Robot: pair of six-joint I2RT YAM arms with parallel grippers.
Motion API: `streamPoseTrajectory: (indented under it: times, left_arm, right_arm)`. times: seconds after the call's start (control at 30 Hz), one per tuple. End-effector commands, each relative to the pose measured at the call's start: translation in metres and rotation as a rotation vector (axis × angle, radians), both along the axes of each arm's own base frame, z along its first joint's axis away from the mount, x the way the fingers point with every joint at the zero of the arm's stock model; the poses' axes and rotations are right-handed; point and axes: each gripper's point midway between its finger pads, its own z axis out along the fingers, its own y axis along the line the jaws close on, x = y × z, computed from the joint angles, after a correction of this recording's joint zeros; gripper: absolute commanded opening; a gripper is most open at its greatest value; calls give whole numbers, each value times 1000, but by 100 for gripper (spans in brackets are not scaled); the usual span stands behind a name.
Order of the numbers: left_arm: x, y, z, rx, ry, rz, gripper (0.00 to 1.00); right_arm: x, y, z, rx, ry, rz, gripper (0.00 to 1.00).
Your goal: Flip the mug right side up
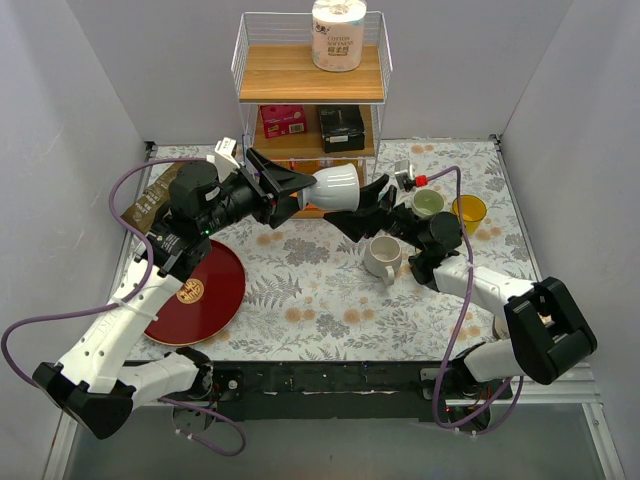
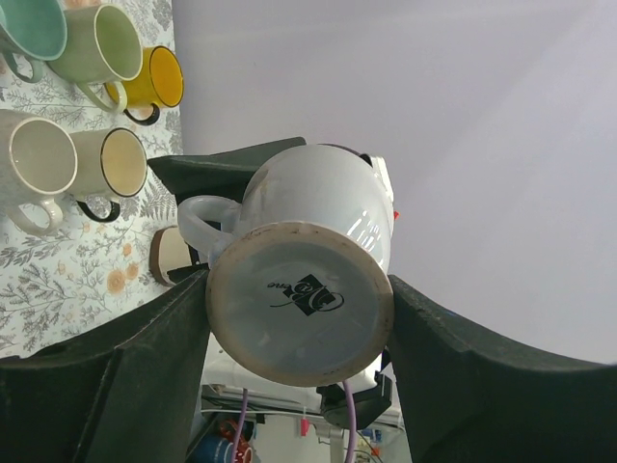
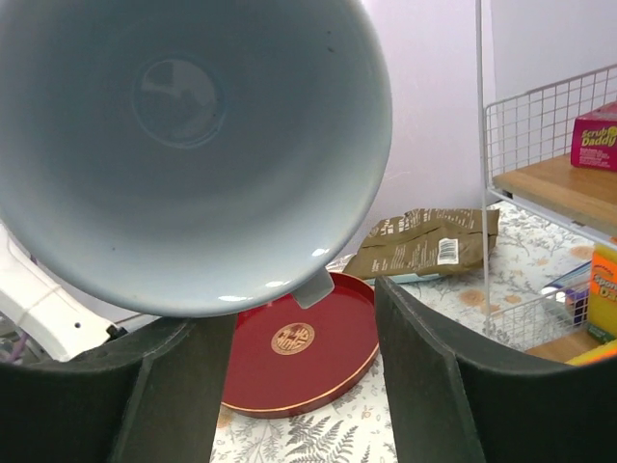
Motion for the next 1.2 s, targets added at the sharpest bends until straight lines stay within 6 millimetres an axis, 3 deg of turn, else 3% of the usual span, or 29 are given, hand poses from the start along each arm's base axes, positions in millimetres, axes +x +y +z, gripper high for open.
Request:
streamPoseTrajectory:
  times: [0.0, 0.33, 0.83, 1.17]
  left_arm:
    - [-11, 12, 82, -562, 463, 43, 0]
    - [-12, 16, 91, -580, 455, 55, 0]
    - [-21, 27, 102, -600, 502, 95, 0]
    - [-22, 25, 104, -604, 507, 90, 0]
  right_arm:
    - [-37, -25, 85, 271, -297, 21, 65]
    - [-32, -31, 99, 277, -367, -65, 83]
    - [-47, -29, 122, 262, -614, -73, 81]
    - [-48, -21, 127, 316, -611, -37, 74]
